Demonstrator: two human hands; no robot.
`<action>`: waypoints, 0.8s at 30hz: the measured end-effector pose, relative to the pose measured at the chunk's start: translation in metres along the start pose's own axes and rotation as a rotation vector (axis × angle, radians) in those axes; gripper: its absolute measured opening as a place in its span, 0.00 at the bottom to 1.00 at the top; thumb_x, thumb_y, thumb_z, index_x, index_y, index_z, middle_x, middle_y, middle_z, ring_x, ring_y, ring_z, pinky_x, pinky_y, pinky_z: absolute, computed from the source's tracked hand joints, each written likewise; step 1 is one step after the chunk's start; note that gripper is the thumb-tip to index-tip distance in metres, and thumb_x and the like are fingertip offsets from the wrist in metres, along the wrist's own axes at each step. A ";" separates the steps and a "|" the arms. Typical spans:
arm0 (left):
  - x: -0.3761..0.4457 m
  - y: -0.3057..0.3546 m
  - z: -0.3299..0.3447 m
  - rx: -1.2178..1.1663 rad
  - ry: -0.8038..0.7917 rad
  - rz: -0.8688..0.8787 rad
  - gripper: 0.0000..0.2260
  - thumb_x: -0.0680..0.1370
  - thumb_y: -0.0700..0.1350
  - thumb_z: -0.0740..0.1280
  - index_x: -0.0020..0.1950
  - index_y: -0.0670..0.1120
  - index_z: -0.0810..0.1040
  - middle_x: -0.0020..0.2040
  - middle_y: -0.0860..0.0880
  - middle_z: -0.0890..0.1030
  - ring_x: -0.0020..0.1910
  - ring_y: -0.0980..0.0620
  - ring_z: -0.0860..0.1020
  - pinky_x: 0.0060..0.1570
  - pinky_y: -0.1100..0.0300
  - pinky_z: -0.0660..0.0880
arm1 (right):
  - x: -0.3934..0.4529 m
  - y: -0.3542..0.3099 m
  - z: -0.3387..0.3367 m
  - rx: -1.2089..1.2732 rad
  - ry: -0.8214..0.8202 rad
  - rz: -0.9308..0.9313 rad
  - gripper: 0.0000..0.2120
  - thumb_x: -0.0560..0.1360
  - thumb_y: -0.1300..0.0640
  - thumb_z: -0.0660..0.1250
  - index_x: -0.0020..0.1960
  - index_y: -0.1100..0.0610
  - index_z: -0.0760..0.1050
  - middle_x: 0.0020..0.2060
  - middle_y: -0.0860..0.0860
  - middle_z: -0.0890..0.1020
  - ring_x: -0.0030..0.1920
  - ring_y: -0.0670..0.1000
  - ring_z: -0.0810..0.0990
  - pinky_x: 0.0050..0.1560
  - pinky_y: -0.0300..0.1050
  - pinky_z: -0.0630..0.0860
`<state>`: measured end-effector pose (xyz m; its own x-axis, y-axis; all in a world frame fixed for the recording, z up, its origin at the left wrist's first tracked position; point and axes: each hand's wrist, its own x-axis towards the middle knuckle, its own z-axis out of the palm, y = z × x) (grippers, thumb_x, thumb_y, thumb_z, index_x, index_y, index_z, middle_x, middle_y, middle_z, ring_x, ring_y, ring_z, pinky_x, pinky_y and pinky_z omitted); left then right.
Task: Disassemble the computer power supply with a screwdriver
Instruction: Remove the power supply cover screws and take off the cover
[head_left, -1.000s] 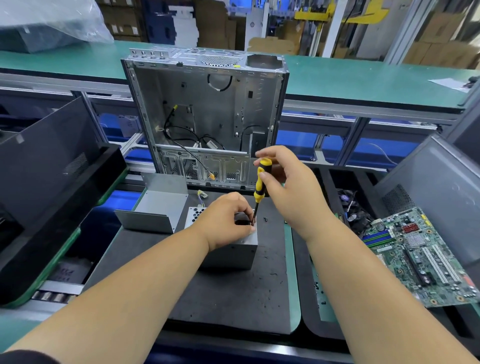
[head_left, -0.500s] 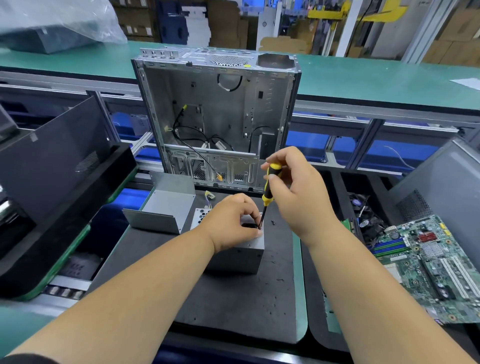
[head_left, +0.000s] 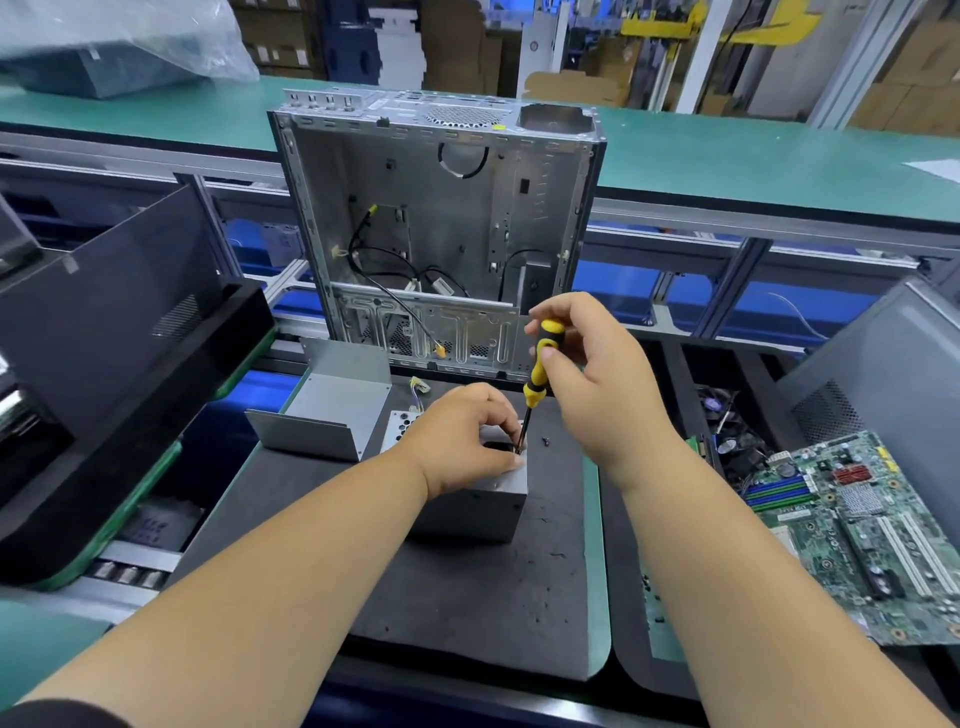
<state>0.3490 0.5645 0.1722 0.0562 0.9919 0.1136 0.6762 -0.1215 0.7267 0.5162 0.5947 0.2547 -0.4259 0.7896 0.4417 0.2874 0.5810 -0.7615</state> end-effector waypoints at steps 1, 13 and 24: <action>0.000 0.000 0.000 -0.005 -0.001 0.001 0.06 0.68 0.48 0.78 0.41 0.55 0.83 0.51 0.59 0.76 0.56 0.57 0.75 0.61 0.50 0.73 | -0.001 0.000 0.000 -0.004 0.008 -0.007 0.11 0.77 0.62 0.61 0.54 0.48 0.73 0.48 0.43 0.79 0.47 0.51 0.79 0.47 0.57 0.79; 0.000 0.004 0.002 -0.032 0.029 -0.008 0.05 0.70 0.46 0.77 0.39 0.53 0.83 0.50 0.58 0.77 0.55 0.57 0.75 0.61 0.51 0.72 | -0.003 0.001 0.000 -0.178 0.096 -0.087 0.13 0.75 0.59 0.72 0.57 0.49 0.77 0.48 0.44 0.75 0.45 0.45 0.76 0.50 0.46 0.77; -0.002 0.004 0.002 -0.017 0.011 -0.001 0.08 0.67 0.46 0.78 0.38 0.56 0.80 0.50 0.59 0.76 0.54 0.58 0.75 0.61 0.51 0.72 | -0.004 0.003 -0.002 -0.100 0.078 -0.079 0.13 0.74 0.56 0.74 0.57 0.49 0.78 0.50 0.45 0.72 0.46 0.45 0.74 0.51 0.42 0.76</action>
<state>0.3527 0.5619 0.1736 0.0475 0.9916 0.1204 0.6638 -0.1214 0.7380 0.5206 0.5933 0.2514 -0.3838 0.7511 0.5372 0.3409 0.6559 -0.6735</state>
